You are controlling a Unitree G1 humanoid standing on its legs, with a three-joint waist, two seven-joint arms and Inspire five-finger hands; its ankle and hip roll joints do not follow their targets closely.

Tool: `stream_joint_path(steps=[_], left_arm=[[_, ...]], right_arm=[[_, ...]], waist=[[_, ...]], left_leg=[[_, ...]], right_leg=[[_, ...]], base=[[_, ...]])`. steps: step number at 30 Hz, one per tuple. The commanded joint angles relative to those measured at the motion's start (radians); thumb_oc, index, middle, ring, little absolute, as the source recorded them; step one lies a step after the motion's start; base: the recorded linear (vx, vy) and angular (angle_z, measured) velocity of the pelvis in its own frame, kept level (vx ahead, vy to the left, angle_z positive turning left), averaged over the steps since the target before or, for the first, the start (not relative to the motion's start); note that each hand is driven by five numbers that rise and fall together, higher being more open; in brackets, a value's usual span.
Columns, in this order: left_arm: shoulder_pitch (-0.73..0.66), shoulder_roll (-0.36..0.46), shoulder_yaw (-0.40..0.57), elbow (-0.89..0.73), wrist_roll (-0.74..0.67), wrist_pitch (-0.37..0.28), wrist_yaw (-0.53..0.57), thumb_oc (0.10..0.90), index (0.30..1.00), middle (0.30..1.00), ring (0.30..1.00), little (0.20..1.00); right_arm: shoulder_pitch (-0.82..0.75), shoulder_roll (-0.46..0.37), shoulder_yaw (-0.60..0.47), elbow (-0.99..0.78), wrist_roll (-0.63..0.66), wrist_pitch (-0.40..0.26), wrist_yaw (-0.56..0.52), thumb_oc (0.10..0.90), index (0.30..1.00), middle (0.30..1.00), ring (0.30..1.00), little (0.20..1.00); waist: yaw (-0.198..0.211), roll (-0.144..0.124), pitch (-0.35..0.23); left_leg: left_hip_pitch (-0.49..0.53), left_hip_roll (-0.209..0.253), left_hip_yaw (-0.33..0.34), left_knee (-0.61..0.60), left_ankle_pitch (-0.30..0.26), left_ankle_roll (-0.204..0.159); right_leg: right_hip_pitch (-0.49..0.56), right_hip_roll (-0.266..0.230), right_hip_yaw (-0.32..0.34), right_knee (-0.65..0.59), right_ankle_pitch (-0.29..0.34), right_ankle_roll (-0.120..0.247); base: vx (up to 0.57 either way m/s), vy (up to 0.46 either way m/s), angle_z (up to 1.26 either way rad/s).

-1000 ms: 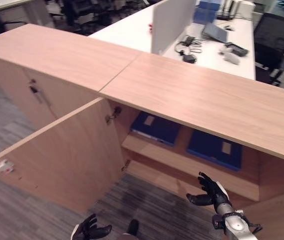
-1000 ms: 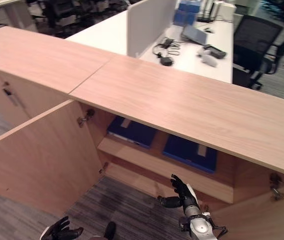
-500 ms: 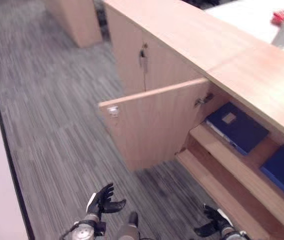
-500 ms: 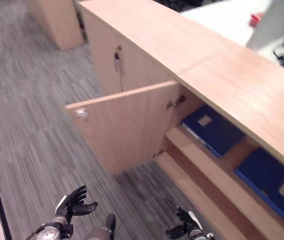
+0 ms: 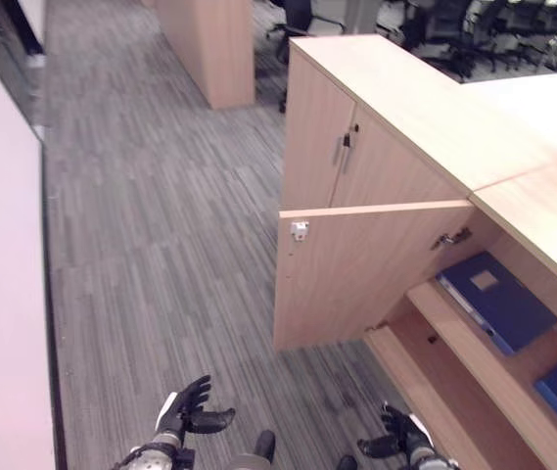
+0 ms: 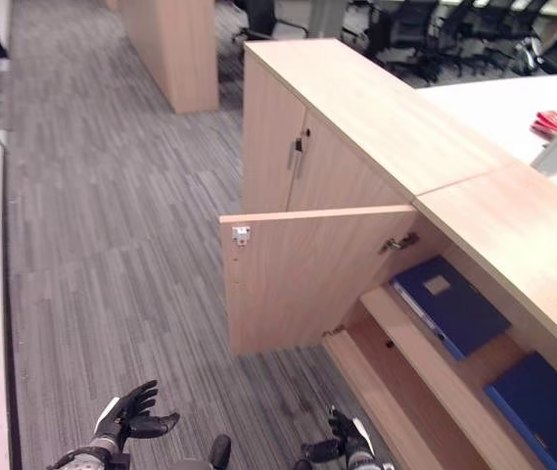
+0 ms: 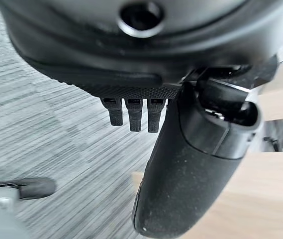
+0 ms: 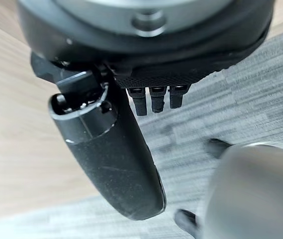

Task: Put the empty folder in the office cabinet

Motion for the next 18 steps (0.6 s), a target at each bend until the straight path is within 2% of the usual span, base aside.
stream_joint_path(steps=[1,5,9,12,18], left_arm=[[-0.046,0.002,0.018,-0.074,-0.001,-0.073,0.018,0.8,0.9,0.9,0.9,0.9],[-0.047,0.001,0.021,-0.103,0.006,-0.072,0.022,0.8,0.9,0.9,0.9,0.9],[-0.087,-0.004,0.019,-0.16,-0.011,-0.071,0.03,0.8,0.9,0.9,0.9,0.9],[-0.107,-0.002,0.026,-0.174,-0.025,-0.071,0.039,0.8,0.9,0.9,0.9,0.9],[-0.206,0.05,0.067,-0.169,-0.063,-0.076,0.069,0.8,0.9,0.9,0.9,0.9]], right_arm=[[-0.043,-0.09,-0.02,-0.05,0.015,-0.047,-0.01,0.8,0.9,0.9,0.9,0.9],[-0.024,-0.097,-0.033,-0.046,0.008,-0.037,-0.01,0.8,0.9,0.9,0.9,0.9],[-0.005,-0.104,-0.044,-0.035,0.012,-0.025,-0.004,0.8,0.9,0.9,0.9,0.9],[0.002,-0.106,-0.04,-0.04,0.009,-0.021,0.0,0.8,0.9,0.9,0.9,0.9],[-0.005,-0.12,-0.011,-0.045,-0.015,-0.014,0.019,0.8,0.9,0.9,0.9,0.9]], waist=[[0.023,0.05,-0.041],[0.011,0.05,-0.058],[-0.027,0.058,-0.075],[-0.039,0.061,-0.078],[-0.074,0.072,-0.088]], left_leg=[[0.041,0.073,-0.024,0.008,-0.119,-0.073],[0.058,0.079,-0.022,-0.001,-0.121,-0.083],[0.082,0.09,-0.012,-0.009,-0.123,-0.095],[0.088,0.092,-0.005,-0.009,-0.124,-0.098],[0.101,0.107,0.044,-0.009,-0.122,-0.109]], right_leg=[[0.07,-0.021,-0.087,0.001,-0.034,0.076],[0.104,-0.018,-0.095,-0.042,-0.028,0.076],[0.133,-0.016,-0.102,-0.073,-0.027,0.071],[0.139,-0.014,-0.101,-0.08,-0.026,0.07],[0.138,-0.013,-0.082,-0.111,-0.001,0.075]], base=[[0.05,-0.024,0.13],[0.03,-0.047,-0.14],[0.01,-0.06,-0.03],[0.0,-0.029,-0.05],[-0.01,-0.02,-0.23]])
